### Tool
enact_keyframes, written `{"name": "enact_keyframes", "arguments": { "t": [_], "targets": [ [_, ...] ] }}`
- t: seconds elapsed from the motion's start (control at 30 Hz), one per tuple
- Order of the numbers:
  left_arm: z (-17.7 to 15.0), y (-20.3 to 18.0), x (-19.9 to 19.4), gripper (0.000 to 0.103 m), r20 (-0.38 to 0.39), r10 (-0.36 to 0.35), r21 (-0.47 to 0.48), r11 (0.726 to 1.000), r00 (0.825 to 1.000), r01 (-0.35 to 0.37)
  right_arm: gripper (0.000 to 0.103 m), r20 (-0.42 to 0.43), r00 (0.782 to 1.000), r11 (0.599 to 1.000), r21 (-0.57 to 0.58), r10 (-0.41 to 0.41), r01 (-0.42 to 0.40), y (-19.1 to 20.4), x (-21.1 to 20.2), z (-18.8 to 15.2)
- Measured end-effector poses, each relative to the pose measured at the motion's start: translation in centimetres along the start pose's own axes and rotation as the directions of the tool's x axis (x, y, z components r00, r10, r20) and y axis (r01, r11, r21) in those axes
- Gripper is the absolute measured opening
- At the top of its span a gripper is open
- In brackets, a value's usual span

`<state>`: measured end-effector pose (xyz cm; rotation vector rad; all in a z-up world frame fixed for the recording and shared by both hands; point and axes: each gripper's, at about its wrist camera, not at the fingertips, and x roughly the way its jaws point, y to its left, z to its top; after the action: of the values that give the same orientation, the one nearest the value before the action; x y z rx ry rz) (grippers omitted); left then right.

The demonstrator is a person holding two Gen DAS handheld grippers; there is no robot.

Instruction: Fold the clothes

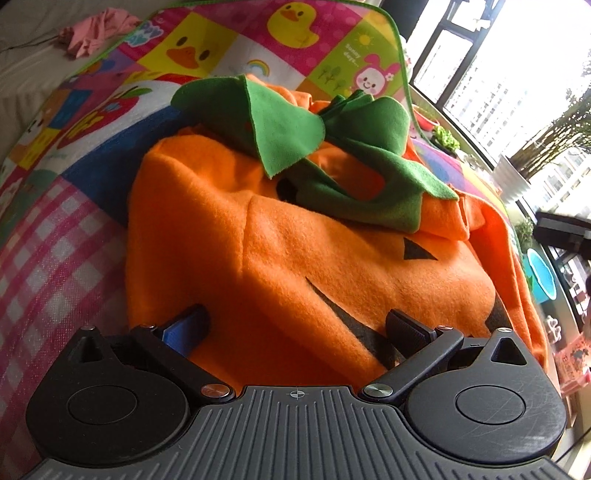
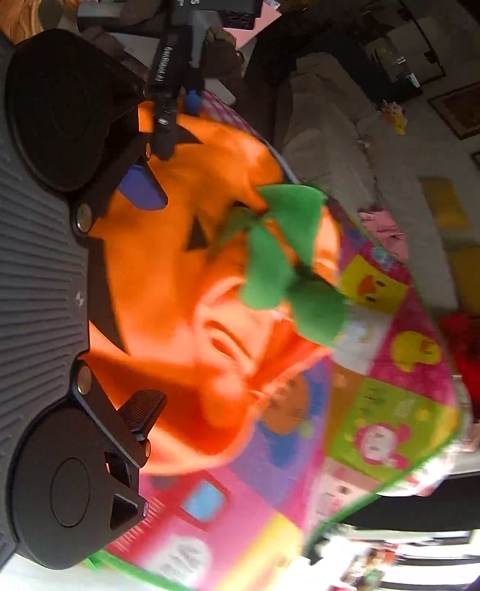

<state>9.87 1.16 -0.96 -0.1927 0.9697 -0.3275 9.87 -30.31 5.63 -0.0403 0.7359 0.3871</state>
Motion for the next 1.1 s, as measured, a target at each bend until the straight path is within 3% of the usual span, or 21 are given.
{"name": "enact_keyframes", "arguments": {
  "t": [0.07, 0.13, 0.27, 0.4, 0.47, 0.6, 0.67, 0.77, 0.83, 0.9, 0.93, 0.97, 1.03, 1.1],
  "targets": [
    [0.4, -0.5, 0.2, 0.103, -0.029, 0.019, 0.029, 0.999, 0.999, -0.018, 0.103, 0.137, 0.985, 0.988, -0.1, -0.104, 0.118, -0.1, -1.8, 2.5],
    [1.0, -0.7, 0.4, 0.103, -0.051, 0.022, 0.032, 0.999, 0.998, -0.02, 0.103, 0.187, 0.973, 0.975, -0.147, -0.138, 0.167, -0.2, -1.6, 4.7],
    [2.4, 0.1, -0.5, 0.103, 0.01, -0.052, -0.017, 0.998, 0.999, 0.052, 0.103, 0.128, 0.985, 0.972, -0.191, -0.112, 0.135, 0.5, 2.7, 6.9],
    [3.3, 0.7, -0.8, 0.103, 0.051, -0.009, -0.011, 1.0, 0.999, 0.01, 0.099, 0.03, 0.997, 0.948, -0.308, -0.072, 0.078, 4.2, 9.1, 6.7],
    [3.4, 1.2, -0.7, 0.103, 0.059, 0.021, -0.005, 1.0, 0.998, -0.02, 0.093, 0.006, 0.998, 0.922, -0.382, -0.057, 0.054, 6.3, 11.5, 6.3],
    [3.8, 2.2, -1.0, 0.103, 0.088, 0.043, -0.003, 0.999, 0.995, -0.042, 0.091, -0.021, 0.998, 0.843, -0.537, -0.055, 0.036, 9.5, 15.1, 5.4],
    [4.1, 2.6, -1.3, 0.103, 0.102, 0.05, 0.002, 0.999, 0.994, -0.051, 0.091, 0.03, 0.992, 0.77, -0.627, -0.124, 0.115, 10.2, 16.5, 5.0],
    [4.8, 3.0, -1.8, 0.103, 0.125, 0.068, 0.014, 0.997, 0.99, -0.07, 0.091, 0.165, 0.945, 0.699, -0.639, -0.284, 0.321, 8.4, 17.7, 6.3],
    [5.5, 3.1, -2.2, 0.103, 0.146, 0.08, 0.022, 0.996, 0.986, -0.084, 0.091, 0.241, 0.886, 0.671, -0.583, -0.397, 0.459, 5.8, 17.8, 7.8],
    [6.4, 3.0, -2.3, 0.103, 0.163, 0.09, 0.025, 0.995, 0.983, -0.096, 0.091, 0.3, 0.813, 0.629, -0.52, -0.498, 0.578, 3.2, 17.5, 9.1],
    [6.9, 2.9, -2.2, 0.103, 0.169, 0.095, 0.028, 0.994, 0.981, -0.101, 0.091, 0.304, 0.795, 0.635, -0.483, -0.525, 0.604, 2.1, 17.0, 9.7],
    [7.3, 2.7, -1.9, 0.103, 0.171, 0.099, 0.036, 0.994, 0.98, -0.106, 0.091, 0.285, 0.803, 0.677, -0.434, -0.523, 0.594, 1.1, 16.2, 10.4],
    [8.1, 2.1, -1.1, 0.103, 0.169, 0.104, 0.06, 0.992, 0.98, -0.115, 0.091, 0.206, 0.878, 0.82, -0.315, -0.432, 0.478, 0.0, 14.0, 11.6],
    [8.8, 1.4, -0.1, 0.103, 0.161, 0.113, 0.089, 0.988, 0.981, -0.128, 0.091, 0.135, 0.947, 0.926, -0.211, -0.291, 0.314, -0.4, 12.4, 12.0]
  ]
}}
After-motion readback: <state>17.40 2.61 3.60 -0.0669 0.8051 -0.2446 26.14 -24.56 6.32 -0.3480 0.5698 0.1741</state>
